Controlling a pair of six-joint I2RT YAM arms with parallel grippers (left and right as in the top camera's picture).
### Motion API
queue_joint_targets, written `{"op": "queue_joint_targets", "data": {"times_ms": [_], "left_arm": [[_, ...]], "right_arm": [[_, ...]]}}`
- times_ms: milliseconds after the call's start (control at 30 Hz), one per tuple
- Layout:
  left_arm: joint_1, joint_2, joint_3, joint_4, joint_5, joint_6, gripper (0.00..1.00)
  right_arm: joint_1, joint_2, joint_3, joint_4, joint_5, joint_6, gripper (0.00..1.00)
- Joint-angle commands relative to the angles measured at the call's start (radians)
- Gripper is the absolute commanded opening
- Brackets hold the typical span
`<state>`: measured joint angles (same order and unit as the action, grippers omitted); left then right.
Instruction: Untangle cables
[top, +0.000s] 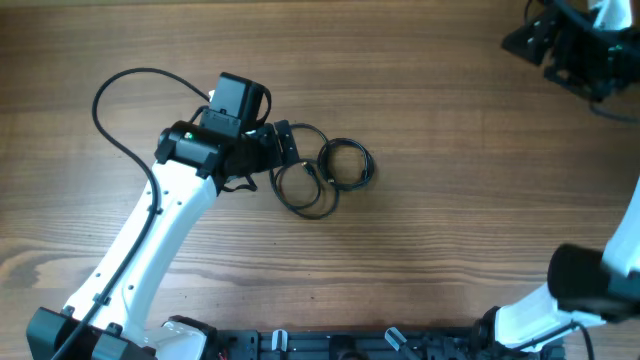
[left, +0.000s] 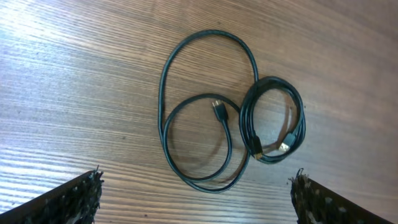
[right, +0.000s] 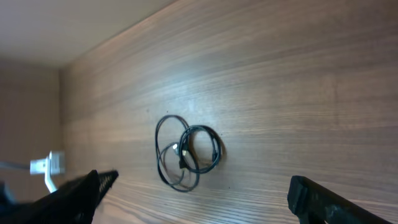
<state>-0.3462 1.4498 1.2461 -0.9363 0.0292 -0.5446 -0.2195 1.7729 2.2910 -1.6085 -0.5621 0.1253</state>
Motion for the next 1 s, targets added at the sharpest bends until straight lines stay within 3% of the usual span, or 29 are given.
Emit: {"op": "queue_joint_targets", "data": {"times_ms": [0, 100, 233, 333, 533, 700, 800, 867, 900, 967], "left_arm": [[0.077, 0.007, 0.001, -0.008, 0.014, -0.040, 1.00], [0.144, 0.007, 0.001, -0.075, 0.026, -0.039, 1.00], [0.196, 0.007, 0.001, -0.119, 0.025, -0.036, 1.00], [0.278, 0.007, 0.001, -0.119, 0.026, -0.037, 1.00], [0.381, 0.007, 0.001, -0.165, 0.026, -0.036, 1.00], [0.381, 0.007, -0.016, -0.161, 0.026, -0.037, 1.00], [0.381, 0.007, -0.048, -0.145, 0.026, -0.037, 1.00], [0.381, 0.007, -0.050, -0.145, 0.026, -0.037, 1.00], [0.381, 0.007, -0.050, -0.145, 0.027, -0.037, 1.00], [0.381, 0.007, -0.051, -0.146, 0.061, -0.037, 1.00]], "right_arm": [[0.160, -0.100, 0.004, 0.000, 0.114, -0.017, 1.00], [0.348, -0.107, -0.018, 0.000, 0.121, 0.009, 1.00], [0.496, -0.107, -0.159, 0.040, 0.120, 0.018, 1.00], [0.626, -0.105, -0.405, 0.201, 0.120, 0.079, 1.00], [0.732, -0.074, -0.780, 0.528, 0.121, 0.174, 1.00], [0.767, 0.043, -0.846, 0.652, 0.124, 0.188, 0.94], [0.792, 0.095, -0.846, 0.666, 0.121, 0.072, 0.76], [0.806, 0.115, -0.846, 0.665, 0.156, 0.057, 0.70], [0.813, 0.123, -0.846, 0.662, 0.169, 0.056, 0.68], [0.839, 0.151, -0.847, 0.621, 0.268, 0.009, 0.73]]}}
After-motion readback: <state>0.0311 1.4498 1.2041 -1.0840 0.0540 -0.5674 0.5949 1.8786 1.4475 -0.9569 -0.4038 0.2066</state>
